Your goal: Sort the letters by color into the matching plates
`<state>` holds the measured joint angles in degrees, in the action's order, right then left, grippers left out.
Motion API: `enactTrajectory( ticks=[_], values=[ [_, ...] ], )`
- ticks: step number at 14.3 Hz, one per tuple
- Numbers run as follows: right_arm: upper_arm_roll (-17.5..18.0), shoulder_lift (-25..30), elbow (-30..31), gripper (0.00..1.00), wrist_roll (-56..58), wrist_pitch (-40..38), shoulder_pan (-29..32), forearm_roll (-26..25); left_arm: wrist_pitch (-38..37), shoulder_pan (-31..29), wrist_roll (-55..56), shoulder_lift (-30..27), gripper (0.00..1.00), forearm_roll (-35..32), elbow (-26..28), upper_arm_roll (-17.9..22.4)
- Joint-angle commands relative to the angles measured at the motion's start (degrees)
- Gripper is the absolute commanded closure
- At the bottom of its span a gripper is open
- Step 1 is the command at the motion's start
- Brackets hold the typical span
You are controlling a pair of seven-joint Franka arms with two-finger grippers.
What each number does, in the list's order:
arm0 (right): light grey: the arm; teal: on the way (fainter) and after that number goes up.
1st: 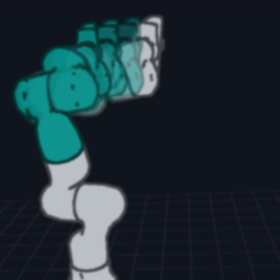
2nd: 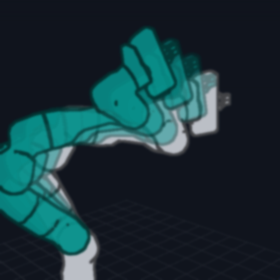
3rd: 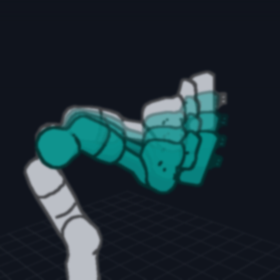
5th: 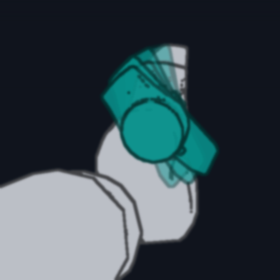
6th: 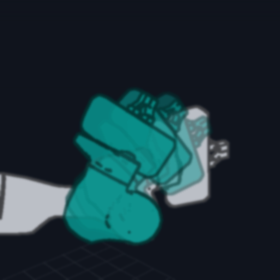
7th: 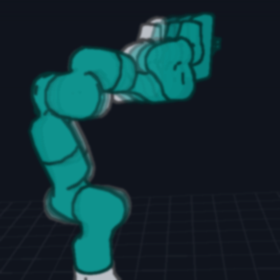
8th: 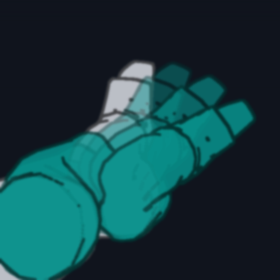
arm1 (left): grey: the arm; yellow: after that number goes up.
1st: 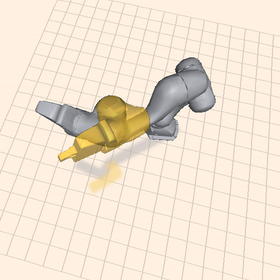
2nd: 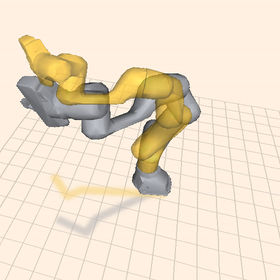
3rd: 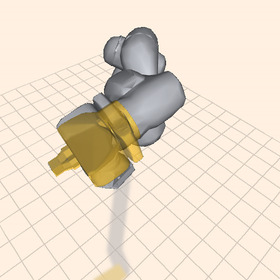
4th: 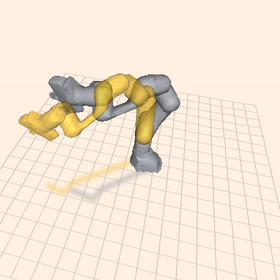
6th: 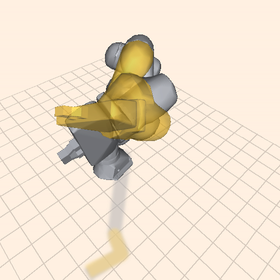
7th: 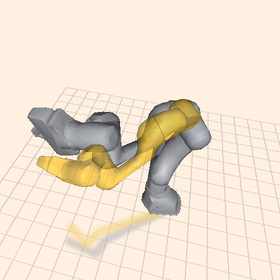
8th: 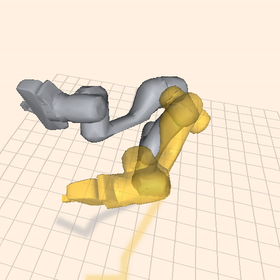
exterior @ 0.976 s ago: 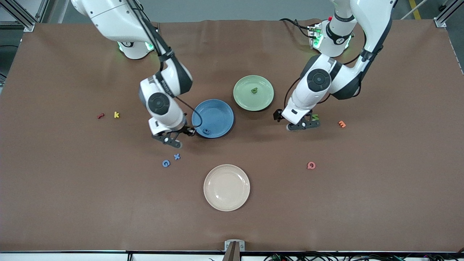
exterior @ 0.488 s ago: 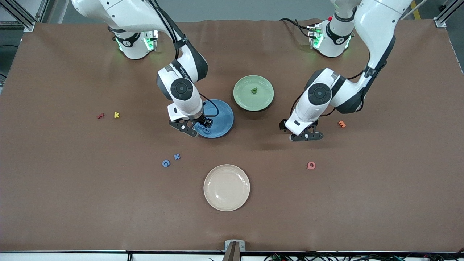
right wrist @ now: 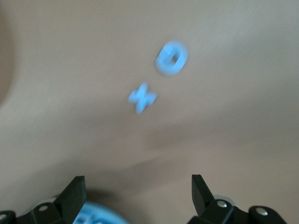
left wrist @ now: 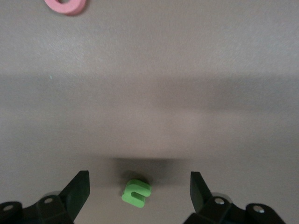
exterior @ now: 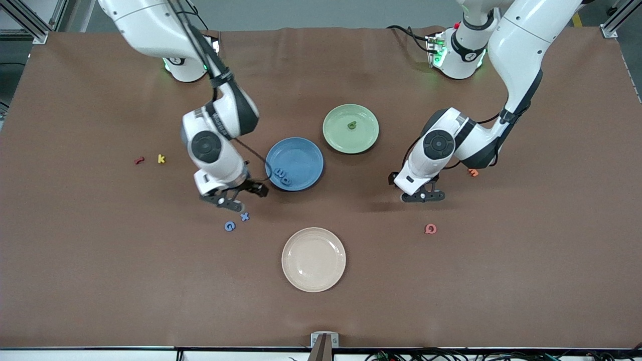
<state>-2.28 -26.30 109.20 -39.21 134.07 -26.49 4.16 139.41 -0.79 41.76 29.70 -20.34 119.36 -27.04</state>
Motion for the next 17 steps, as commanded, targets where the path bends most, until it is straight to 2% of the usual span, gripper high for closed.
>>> enactTrajectory(
  ticks=[1, 4, 7, 9, 13, 15, 17],
  values=[
    [0.87, -2.87, -2.59, 0.07, 2.65, 0.58, 1.01, -0.65, 0.6, -0.26, 1.74, 0.18, 0.12, -1.46, 1.13, -0.21],
    [0.87, -5.25, -3.55, 0.17, 5.27, 3.39, 1.36, -0.73, 0.78, -0.26, 2.1, -0.17, 0.14, -1.46, 3.33, -0.3],
    [0.87, -9.64, -6.1, 0.23, 5.9, 5.93, 0.92, -0.82, 1.56, -0.26, 2.1, -0.26, 0.21, -1.46, 4.39, -0.3],
    [0.87, -11.75, -7.5, 0.25, 6.25, 7.35, 1.09, -1.0, 2.36, -0.26, 2.19, -0.26, 0.28, -1.46, 4.74, -0.3],
    [0.87, -13.51, -9.79, 0.28, 6.34, 7.26, 1.53, -2.49, 2.36, -0.26, 2.19, -0.26, 0.49, -1.46, 4.57, -0.3],
    [0.87, -13.87, -10.24, 0.29, 6.86, 7.35, 1.97, -2.93, 2.36, -0.26, 2.1, -0.26, 0.55, -1.46, 4.57, -0.3],
    [0.87, -14.04, -10.24, 0.36, 7.83, 7.35, 2.41, -2.93, 2.36, -0.52, 2.1, -0.26, 0.59, -1.46, 4.48, -0.3]
  ],
)
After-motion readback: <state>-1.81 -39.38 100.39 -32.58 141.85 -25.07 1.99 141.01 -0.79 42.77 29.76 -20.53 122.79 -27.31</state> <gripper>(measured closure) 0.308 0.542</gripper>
